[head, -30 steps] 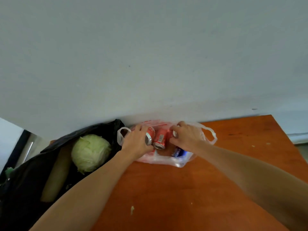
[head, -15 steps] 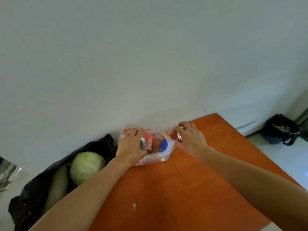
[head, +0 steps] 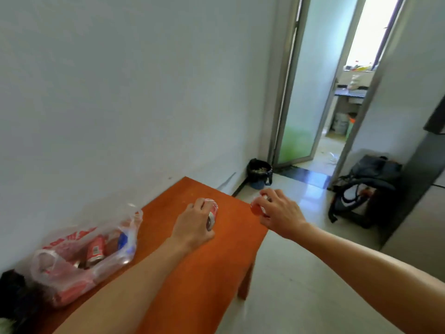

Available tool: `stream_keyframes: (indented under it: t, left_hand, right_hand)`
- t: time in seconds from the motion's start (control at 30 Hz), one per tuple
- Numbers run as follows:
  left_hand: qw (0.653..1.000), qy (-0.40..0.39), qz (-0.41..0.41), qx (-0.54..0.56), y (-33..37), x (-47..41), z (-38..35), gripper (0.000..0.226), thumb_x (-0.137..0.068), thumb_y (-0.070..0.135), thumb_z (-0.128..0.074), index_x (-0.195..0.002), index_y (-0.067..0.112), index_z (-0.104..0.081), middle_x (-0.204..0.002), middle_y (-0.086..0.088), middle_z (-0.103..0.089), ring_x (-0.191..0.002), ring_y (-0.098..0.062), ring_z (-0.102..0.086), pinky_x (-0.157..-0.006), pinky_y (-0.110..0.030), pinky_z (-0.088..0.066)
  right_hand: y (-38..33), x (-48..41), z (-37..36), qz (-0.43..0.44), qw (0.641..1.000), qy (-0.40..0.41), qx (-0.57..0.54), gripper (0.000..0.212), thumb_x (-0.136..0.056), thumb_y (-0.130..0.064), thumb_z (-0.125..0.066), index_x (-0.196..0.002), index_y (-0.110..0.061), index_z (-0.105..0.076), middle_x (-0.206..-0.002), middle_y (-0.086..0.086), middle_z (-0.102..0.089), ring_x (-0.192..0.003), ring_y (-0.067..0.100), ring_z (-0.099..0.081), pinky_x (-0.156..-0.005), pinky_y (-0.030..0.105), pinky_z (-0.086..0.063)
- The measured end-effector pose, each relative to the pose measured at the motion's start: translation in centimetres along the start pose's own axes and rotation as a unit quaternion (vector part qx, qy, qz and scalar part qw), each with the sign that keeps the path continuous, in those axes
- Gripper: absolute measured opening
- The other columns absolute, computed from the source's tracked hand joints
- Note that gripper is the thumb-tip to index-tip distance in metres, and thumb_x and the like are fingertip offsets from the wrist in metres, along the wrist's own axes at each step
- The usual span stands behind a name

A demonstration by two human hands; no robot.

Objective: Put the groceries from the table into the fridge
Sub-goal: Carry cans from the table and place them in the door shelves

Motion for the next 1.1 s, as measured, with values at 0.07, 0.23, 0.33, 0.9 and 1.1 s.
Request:
stream_keyframes:
  t: [0.07,0.23,0.33,0.9,1.1]
  left_hand:
    - [0.999,-0.001,-0.052,0.012,6.0,-2.1,-0.9,0.077,-0.073,0.031,-0.075,-0.140,0.020,-0.039,-0.138,0.000,-0.045,-0.114,-0.019,-0.051,-0.087,-0.027,-0.051]
    - [0.986,-0.021,-0.157,0.056,22.7,-6.3,-4.0,0.077,-0.069,0.029,-0.073,-0.138,0.021,-0.040,-0.135,0.000,-0.046,-0.112,-0.025,-0.051,-0.087,-0.034,-0.051]
    - [0.976,-0.043,-0.201,0.074,33.0,-8.0,-6.7,0.080,-0.068,0.030,-0.074,-0.139,0.020,-0.040,-0.137,0.000,-0.045,-0.114,-0.027,-0.050,-0.089,-0.036,-0.050]
    - [0.900,-0.075,-0.415,0.111,70.4,-21.7,-18.6,0.078,-0.075,0.035,-0.073,-0.141,0.024,-0.033,-0.142,0.003,-0.038,-0.120,-0.022,-0.046,-0.093,-0.033,-0.050]
    - [0.880,-0.057,-0.456,0.122,79.2,-32.2,-19.2,0.079,-0.075,0.037,-0.072,-0.142,0.024,-0.032,-0.142,0.004,-0.037,-0.121,-0.020,-0.044,-0.095,-0.034,-0.048]
  right_hand:
    - [5.6,3.7,1.7,-0.046,0.999,0.010,0.015,0.039,-0.079,-0.031,-0.068,-0.116,-0.023,-0.059,-0.126,0.007,-0.053,-0.109,0.032,-0.053,-0.068,0.041,-0.054]
    - [19.3,14.7,5.4,-0.135,0.989,0.033,0.058,0.036,-0.069,-0.029,-0.075,-0.103,-0.024,-0.063,-0.111,0.005,-0.060,-0.090,0.029,-0.060,-0.055,0.035,-0.054]
    - [26.8,21.1,7.5,-0.179,0.980,0.052,0.074,0.029,-0.071,-0.029,-0.075,-0.099,-0.024,-0.067,-0.107,0.004,-0.062,-0.086,0.027,-0.061,-0.053,0.031,-0.052]
    - [59.0,39.8,10.0,-0.401,0.907,0.078,0.102,0.025,-0.073,-0.038,-0.076,-0.093,-0.032,-0.062,-0.103,-0.003,-0.060,-0.085,0.020,-0.061,-0.045,0.026,-0.049]
    - [70.7,36.7,11.4,-0.451,0.883,0.053,0.122,0.039,-0.068,-0.039,-0.078,-0.102,-0.029,-0.063,-0.109,-0.001,-0.060,-0.090,0.023,-0.062,-0.052,0.028,-0.052]
Point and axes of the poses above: each hand's wrist, its own x-axis away from the middle knuckle, its own z-axis out of the back of the hand, y = z × x, the point moved 5 cm from there along -x, towards the middle knuckle
